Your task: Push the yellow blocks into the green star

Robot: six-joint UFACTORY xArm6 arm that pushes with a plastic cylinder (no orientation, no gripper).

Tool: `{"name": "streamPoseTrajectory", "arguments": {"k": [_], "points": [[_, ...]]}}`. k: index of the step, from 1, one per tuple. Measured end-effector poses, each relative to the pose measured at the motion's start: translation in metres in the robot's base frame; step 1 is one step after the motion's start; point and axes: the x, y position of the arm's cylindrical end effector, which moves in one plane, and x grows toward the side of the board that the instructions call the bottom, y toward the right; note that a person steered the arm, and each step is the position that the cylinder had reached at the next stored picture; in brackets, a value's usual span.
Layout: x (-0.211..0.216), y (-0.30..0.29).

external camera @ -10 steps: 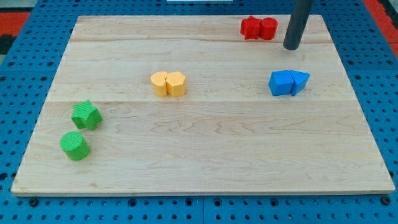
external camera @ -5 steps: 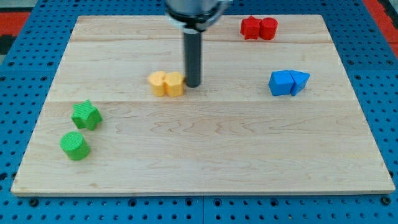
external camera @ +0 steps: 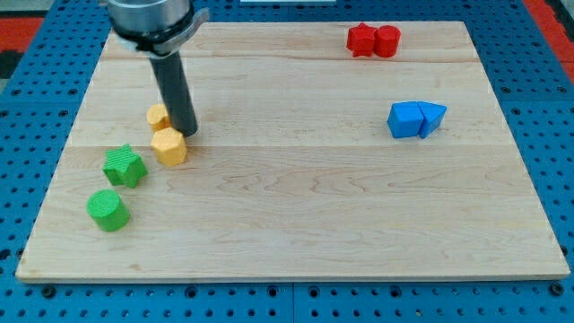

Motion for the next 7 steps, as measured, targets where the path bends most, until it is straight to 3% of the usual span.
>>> {"name": "streamPoseTrajectory", "arguments": {"k": [1, 3, 4, 6, 7], "points": [[0.016, -0.018], [-0.044, 0.001], [-0.040, -0.032], [-0.079, -0.034], [-0.069, -0.065]]}}
